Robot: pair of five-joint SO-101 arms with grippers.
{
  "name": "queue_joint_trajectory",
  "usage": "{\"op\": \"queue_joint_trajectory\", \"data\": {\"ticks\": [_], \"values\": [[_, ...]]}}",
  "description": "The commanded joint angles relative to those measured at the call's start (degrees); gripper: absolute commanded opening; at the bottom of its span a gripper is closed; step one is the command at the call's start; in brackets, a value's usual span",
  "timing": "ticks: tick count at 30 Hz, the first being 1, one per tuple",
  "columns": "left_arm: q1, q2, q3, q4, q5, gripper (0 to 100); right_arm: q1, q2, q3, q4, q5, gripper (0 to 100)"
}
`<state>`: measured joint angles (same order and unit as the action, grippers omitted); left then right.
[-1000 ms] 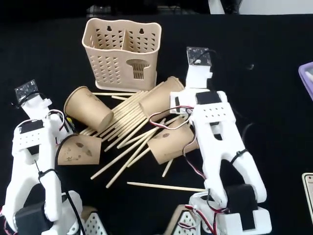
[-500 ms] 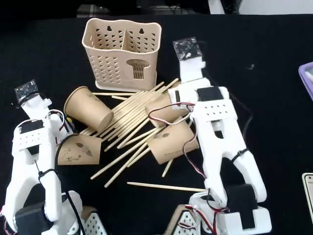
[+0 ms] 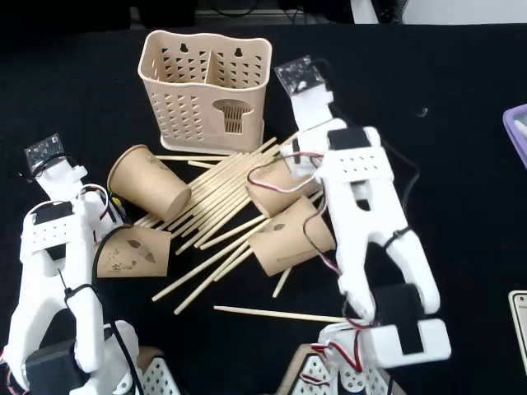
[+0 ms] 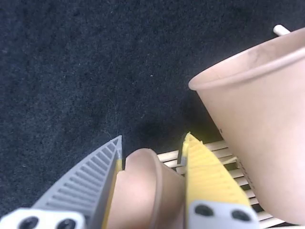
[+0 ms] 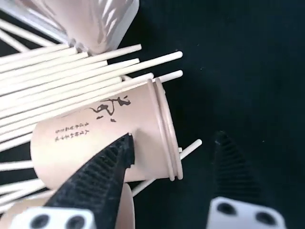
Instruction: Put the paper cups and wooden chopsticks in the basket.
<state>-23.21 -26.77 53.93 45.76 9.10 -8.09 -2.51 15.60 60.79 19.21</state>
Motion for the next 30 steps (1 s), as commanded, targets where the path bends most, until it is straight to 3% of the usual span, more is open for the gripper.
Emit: {"op": "queue_joint_trajectory", "data": {"ticks": [1, 6, 15, 18, 22, 30], "values": [[-0.5, -1.9, -0.1, -0.5, 0.2, 21, 0.7, 3.1, -8.0, 5.9, 4.1, 27.1], [-0.5, -1.9, -0.1, -0.4, 0.2, 21, 0.7, 12.4, -15.6, 13.8, 13.0, 26.0], [-0.5, -1.9, -0.1, -0.7, 0.2, 21, 0.7, 20.9, -28.2, 28.9, 21.4, 7.2], [-0.5, -1.9, -0.1, -0.7, 0.2, 21, 0.7, 20.5, -30.9, 33.8, 22.2, 1.1], [-0.5, -1.9, 0.0, -0.8, 0.2, 21, 0.8, 19.1, -34.4, 39.5, 22.2, 1.1], [-0.5, -1.9, 0.0, -0.6, 0.2, 21, 1.5, 12.0, -32.9, 40.2, 21.9, 1.1]]}}
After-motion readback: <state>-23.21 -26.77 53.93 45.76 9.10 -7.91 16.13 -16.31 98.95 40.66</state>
